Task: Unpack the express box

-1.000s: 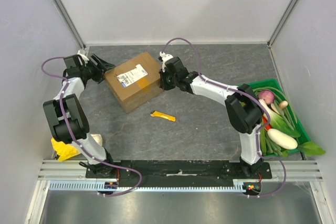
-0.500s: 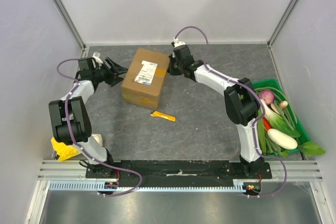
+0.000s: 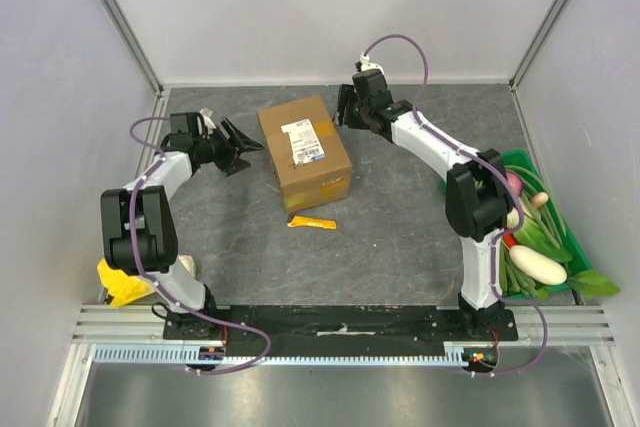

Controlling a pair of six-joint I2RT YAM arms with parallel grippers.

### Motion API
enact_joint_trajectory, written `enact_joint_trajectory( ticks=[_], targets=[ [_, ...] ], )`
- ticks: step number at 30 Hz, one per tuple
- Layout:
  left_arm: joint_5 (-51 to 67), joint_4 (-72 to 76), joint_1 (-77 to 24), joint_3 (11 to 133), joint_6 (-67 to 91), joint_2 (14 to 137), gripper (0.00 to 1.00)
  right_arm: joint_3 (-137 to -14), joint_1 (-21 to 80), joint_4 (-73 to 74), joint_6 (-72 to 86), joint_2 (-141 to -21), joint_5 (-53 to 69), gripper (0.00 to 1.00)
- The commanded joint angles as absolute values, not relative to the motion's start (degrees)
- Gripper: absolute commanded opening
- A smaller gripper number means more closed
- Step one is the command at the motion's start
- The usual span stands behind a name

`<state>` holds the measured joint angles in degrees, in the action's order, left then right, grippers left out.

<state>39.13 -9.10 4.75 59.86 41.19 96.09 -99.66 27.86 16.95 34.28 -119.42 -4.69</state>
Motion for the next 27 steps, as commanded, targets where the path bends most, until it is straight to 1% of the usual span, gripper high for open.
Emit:
enact_joint_trajectory(
  ticks=[1, 2, 5, 6, 7, 9, 10, 11, 13, 15, 19, 23, 25, 27],
  targets=[
    [23.86, -18.1, 5.18, 64.42, 40.69, 91.15, 0.74, -98.71, 28.39, 19.77, 33.31, -109.09, -8.88, 0.7],
    [22.69, -18.11, 5.27, 64.34, 40.69, 89.14, 0.74, -98.18, 28.39, 19.86, 33.4, -108.29, -8.53, 0.73],
    [21.44, -18.02, 5.27, 64.6, 41.13, 86.67, 0.74, -96.16, 28.39, 19.86, 33.84, -106.09, -7.56, 0.76],
    [22.14, -17.76, 5.19, 64.77, 41.39, 86.49, 0.74, -95.98, 28.39, 19.86, 34.01, -105.91, -5.82, 0.76],
    [25.98, -15.58, 5.27, 64.6, 41.48, 86.4, 0.74, -95.89, 28.56, 19.86, 34.01, -105.91, -4.41, 0.76],
    [30.91, -12.59, 5.27, 64.07, 42.62, 86.66, 0.75, -95.8, 28.83, 19.86, 33.66, -106.17, -1.86, 0.73],
    [35.64, -9.7, 5.19, 63.46, 43.32, 86.92, 0.74, -95.89, 29.18, 19.78, 33.49, -106.61, -1.06, 0.72],
    [37.68, -8.02, 5.1, 63.02, 44.11, 87.27, 0.74, -95.8, 29.35, 19.78, 33.31, -106.79, -0.45, 0.68],
    [41.99, -5.46, 4.31, 61.97, 45.96, 88.33, 0.72, -95.8, 29.79, 19.43, 32.52, -107.66, 2.44, 0.65],
    [43.32, -2.99, 3.0, 61.26, 46.75, 88.77, 0.72, -95.45, 30.14, 19.34, 31.99, -108.1, 3.51, 0.62],
    [44.82, -1.85, 1.85, 60.82, 47.2, 89.91, 0.66, -94.05, 30.5, 19.07, 31.38, -108.46, 5.1, 0.57],
    [46.49, -1.32, 0.97, 61.35, 47.46, 91.66, 0.58, -92.73, 30.5, 19.25, 31.64, -109.16, 5.27, 0.46],
    [47.37, -1.32, 0.53, 61.78, 47.81, 92.28, 0.52, -91.68, 30.5, 19.25, 31.99, -109.68, 5.19, 0.41],
    [47.9, -1.32, 0.62, 62.14, 47.9, 93.16, 0.5, -90.97, 30.5, 19.25, 32.08, -109.95, 5.01, 0.38]
  ],
)
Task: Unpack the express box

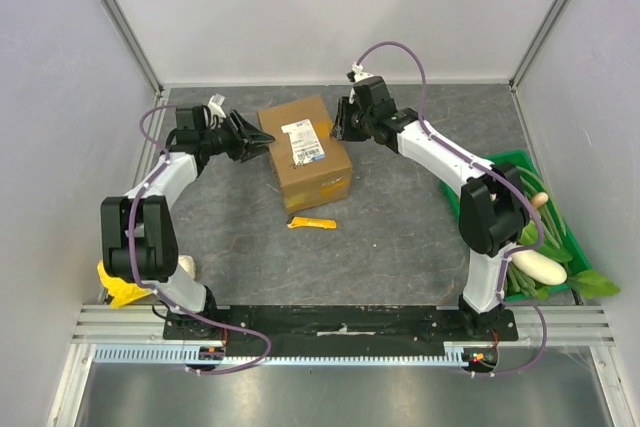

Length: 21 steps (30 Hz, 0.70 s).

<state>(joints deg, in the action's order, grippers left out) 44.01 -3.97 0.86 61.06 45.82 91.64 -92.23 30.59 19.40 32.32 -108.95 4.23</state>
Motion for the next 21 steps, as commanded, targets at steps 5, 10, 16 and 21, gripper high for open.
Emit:
enact_joint_trajectory(
  ticks=[5, 10, 16, 21],
  targets=[
    [50.01, -1.05, -2.9, 64.77, 46.32, 93.69, 0.48, -88.51, 30.23, 19.34, 32.52, -109.69, 3.69, 0.32],
    [53.08, 1.3, -6.5, 67.06, 43.59, 94.57, 0.47, -85.7, 29.18, 19.25, 34.19, -109.07, 3.08, 0.31],
    [55.02, 7.29, -10.63, 68.9, 45.35, 95.45, 0.51, -81.93, 27.34, 18.29, 35.94, -108.81, 2.9, 0.31],
    [55.46, 10.01, -12.92, 72.16, 47.54, 99.22, 0.53, -78.58, 26.11, 14.86, 36.74, -108.9, 3.51, 0.34]
  ],
)
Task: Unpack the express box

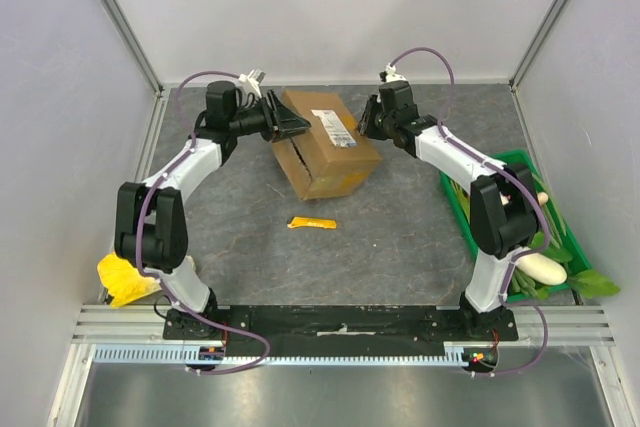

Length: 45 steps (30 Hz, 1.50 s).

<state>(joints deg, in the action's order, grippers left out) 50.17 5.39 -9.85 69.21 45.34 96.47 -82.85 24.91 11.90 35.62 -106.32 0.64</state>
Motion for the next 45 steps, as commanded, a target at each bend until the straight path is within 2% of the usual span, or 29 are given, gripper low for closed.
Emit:
enact_joint_trajectory(
  ticks=[1, 13, 18, 23, 24, 25, 27, 28, 30, 34, 40, 45],
  targets=[
    [55.46, 10.72, -13.18, 72.77, 48.16, 99.75, 0.54, -77.88, 26.02, 14.59, 36.65, -109.07, 3.43, 0.34],
    [55.37, 12.75, -14.15, 79.36, 50.54, 101.52, 0.59, -74.62, 25.31, 11.69, 36.12, -111.27, 4.83, 0.37],
    [51.78, 5.99, -12.75, 81.64, 46.5, 99.58, 0.6, -76.19, 25.14, 13.27, 36.04, -107.68, 2.73, 0.39],
    [41.78, -6.39, -9.24, 81.56, 39.05, 95.11, 0.61, -80.76, 24.87, 20.28, 34.55, -103.89, -4.29, 0.53],
    [34.35, -12.68, -8.97, 81.48, 37.72, 94.23, 0.63, -82.34, 24.79, 21.61, 34.28, -103.1, -5.61, 0.57],
    [30.54, -15.18, -8.62, 81.47, 36.66, 93.61, 0.64, -83.05, 24.87, 22.58, 33.93, -102.66, -6.32, 0.63],
    [24.03, -19.66, -7.82, 80.52, 34.46, 91.94, 0.65, -83.84, 24.7, 23.2, 33.14, -101.35, -6.07, 0.69],
    [23.3, -20.3, -7.47, 79.81, 33.76, 91.59, 0.66, -83.93, 24.7, 23.12, 33.05, -100.82, -5.63, 0.76],
    [23.72, -20.65, -6.33, 77.71, 33.31, 90.62, 0.66, -84.29, 24.7, 23.03, 33.22, -99.41, -4.58, 0.8],
    [25.66, -21.01, -4.57, 74.98, 34.27, 89.91, 0.66, -84.11, 24.7, 22.59, 33.4, -96.6, -2.47, 0.82],
    [22.59, -22.67, -4.13, 71.81, 34.1, 89.12, 0.66, -81.04, 24.87, 21.8, 28.76, -89.57, -0.1, 0.84],
    [23.55, -22.15, -4.13, 67.77, 34.37, 89.91, 0.65, -79.1, 30.04, 20.57, 20.67, -82.62, 4.56, 0.82]
  ],
)
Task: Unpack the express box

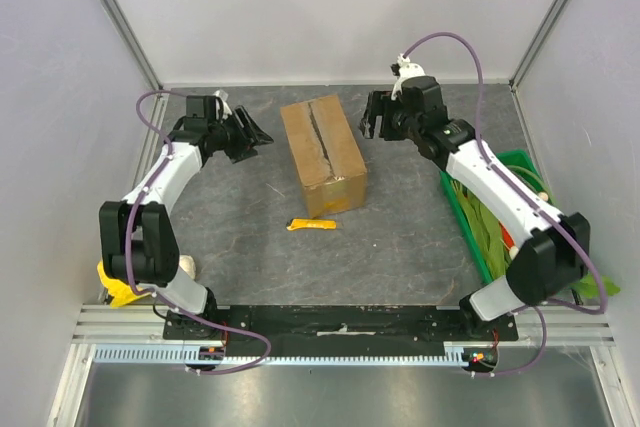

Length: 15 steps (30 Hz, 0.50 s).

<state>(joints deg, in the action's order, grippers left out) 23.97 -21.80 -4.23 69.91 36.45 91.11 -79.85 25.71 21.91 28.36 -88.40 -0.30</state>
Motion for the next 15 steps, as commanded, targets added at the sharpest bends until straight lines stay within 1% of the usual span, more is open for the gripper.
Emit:
enact_joint_trajectory(
  ticks=[1, 3, 5, 7, 9, 11, 15],
  targets=[
    [23.73, -22.32, -4.13, 67.76, 34.54, 90.87, 0.65, -79.36, 31.62, 20.48, 19.09, -82.1, 5.44, 0.78],
    [24.52, -22.33, -4.13, 67.94, 34.8, 91.93, 0.65, -80.51, 37.25, 20.74, 15.04, -81.83, 8.52, 0.71],
    [25.57, -22.41, -4.13, 68.38, 35.16, 93.59, 0.64, -80.42, 43.11, 20.65, 12.32, -82.61, 9.31, 0.69],
    [26.63, -22.15, -4.13, 68.47, 35.59, 94.65, 0.64, -79.28, 46.83, 19.87, 10.9, -83.49, 9.4, 0.65],
    [27.94, -21.28, -4.13, 68.29, 36.21, 95.97, 0.64, -77.52, 52.71, 18.99, 7.23, -85.51, 8.71, 0.59],
    [28.65, -20.83, -4.13, 68.99, 36.82, 97.2, 0.64, -76.91, 58.41, 18.54, 4.67, -88.66, 6.78, 0.57],
    [29.0, -21.09, -3.69, 72.68, 37.97, 101.68, 0.63, -77.52, 62.66, 19.16, 2.2, -95.52, 2.91, 0.53]
  ],
)
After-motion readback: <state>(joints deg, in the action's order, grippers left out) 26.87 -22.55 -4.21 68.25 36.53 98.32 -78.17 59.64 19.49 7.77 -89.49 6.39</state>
